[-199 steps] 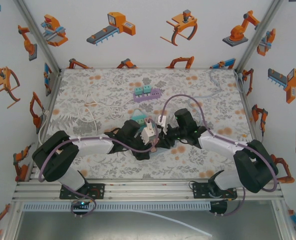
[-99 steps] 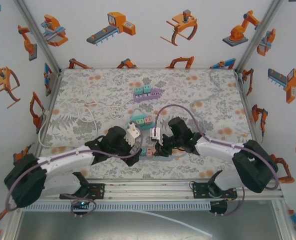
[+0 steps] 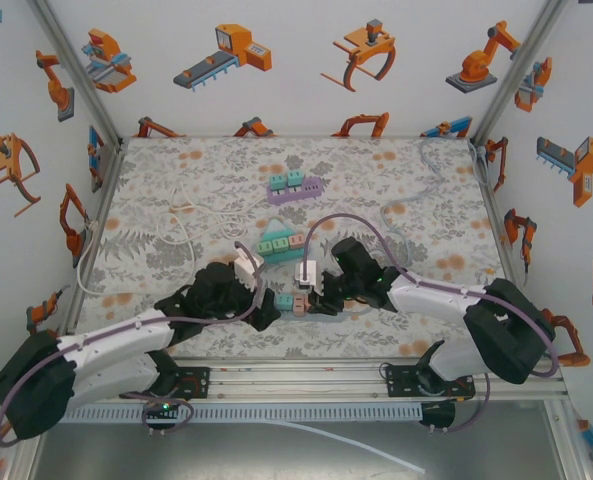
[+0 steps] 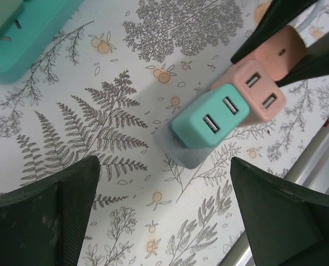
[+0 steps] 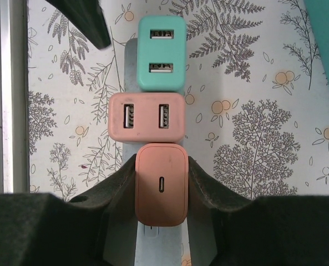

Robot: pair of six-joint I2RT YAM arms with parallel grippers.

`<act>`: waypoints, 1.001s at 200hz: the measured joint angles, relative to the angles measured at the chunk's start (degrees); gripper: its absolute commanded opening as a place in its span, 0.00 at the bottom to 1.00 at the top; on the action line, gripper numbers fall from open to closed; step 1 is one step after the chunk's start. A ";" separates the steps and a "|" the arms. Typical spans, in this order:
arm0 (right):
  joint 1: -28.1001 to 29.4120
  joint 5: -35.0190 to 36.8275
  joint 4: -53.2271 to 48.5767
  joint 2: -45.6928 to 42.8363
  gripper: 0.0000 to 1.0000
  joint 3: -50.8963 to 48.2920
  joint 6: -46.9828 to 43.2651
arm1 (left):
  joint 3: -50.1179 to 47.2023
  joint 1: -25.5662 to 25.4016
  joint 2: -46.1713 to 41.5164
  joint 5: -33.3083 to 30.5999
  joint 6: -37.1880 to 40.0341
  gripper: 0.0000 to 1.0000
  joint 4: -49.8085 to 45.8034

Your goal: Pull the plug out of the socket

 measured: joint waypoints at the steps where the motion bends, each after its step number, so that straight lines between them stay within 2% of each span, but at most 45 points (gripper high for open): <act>1: 0.00 -0.02 -0.02 0.00 0.30 0.02 0.00 | 0.00 0.00 0.44 0.00 -0.11 0.84 0.31; 26: 0.00 -0.07 -0.72 0.37 0.22 0.59 0.04 | 0.07 0.00 7.15 0.85 -1.25 0.67 5.25; 44: 0.00 -0.09 -1.25 0.63 0.19 1.07 0.22 | 0.94 -0.20 10.71 1.97 -1.95 0.60 6.69; 97: 0.04 -0.24 -1.27 0.87 0.00 1.60 4.33 | 4.74 -1.53 12.87 1.95 -4.26 0.51 1.99; 120: 0.37 0.04 0.50 0.87 0.00 1.60 6.80 | 5.77 -1.90 12.09 0.07 -7.17 0.47 -1.49; 153: 2.47 3.17 -0.52 0.76 0.00 2.16 5.64 | 5.92 -2.16 12.09 -0.83 -10.73 0.43 -2.80; 200: 2.60 4.13 3.02 0.42 0.00 -0.02 9.49 | 9.68 -2.80 15.52 -1.57 -12.28 0.41 -6.38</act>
